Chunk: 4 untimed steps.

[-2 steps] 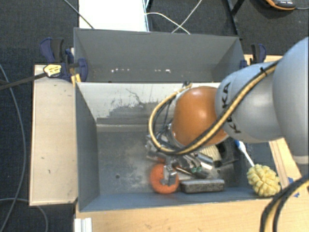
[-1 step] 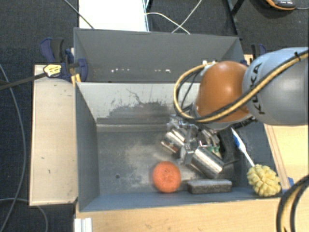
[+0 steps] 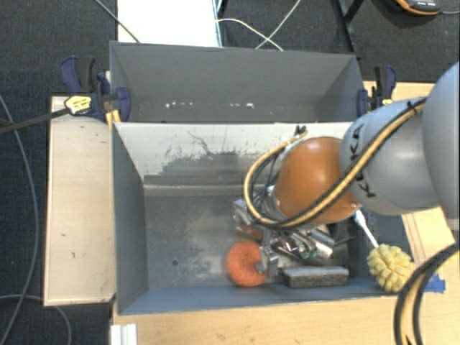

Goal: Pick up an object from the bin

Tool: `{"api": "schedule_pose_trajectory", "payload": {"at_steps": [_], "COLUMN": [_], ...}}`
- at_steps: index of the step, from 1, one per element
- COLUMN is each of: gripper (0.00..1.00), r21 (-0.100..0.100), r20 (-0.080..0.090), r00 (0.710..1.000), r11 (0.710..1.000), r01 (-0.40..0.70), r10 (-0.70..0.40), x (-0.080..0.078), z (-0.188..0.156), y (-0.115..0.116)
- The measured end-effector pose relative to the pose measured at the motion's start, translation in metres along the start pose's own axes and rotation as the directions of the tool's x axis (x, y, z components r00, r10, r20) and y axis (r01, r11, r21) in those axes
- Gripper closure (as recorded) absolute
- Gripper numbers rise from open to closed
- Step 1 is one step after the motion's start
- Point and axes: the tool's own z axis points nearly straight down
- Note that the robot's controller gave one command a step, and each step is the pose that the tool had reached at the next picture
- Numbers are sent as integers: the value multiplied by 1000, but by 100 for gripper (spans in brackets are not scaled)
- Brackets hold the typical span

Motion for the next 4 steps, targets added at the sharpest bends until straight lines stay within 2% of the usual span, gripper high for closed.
{"api": "schedule_pose_trajectory", "payload": {"at_steps": [1,2,3,4], "gripper": [100,100,100,100], "r21": [-4,-4,-19,-26], "r20": [-5,-5,21,43], "r00": [967,967,983,984], "r11": [967,967,983,985], "r01": [-253,-254,-184,-170], "r10": [253,254,184,171], "x": [-22,-22,-7,-15], "z": [-45,-45,-66,-78], "y": [-35,-35,-48,-84]}}
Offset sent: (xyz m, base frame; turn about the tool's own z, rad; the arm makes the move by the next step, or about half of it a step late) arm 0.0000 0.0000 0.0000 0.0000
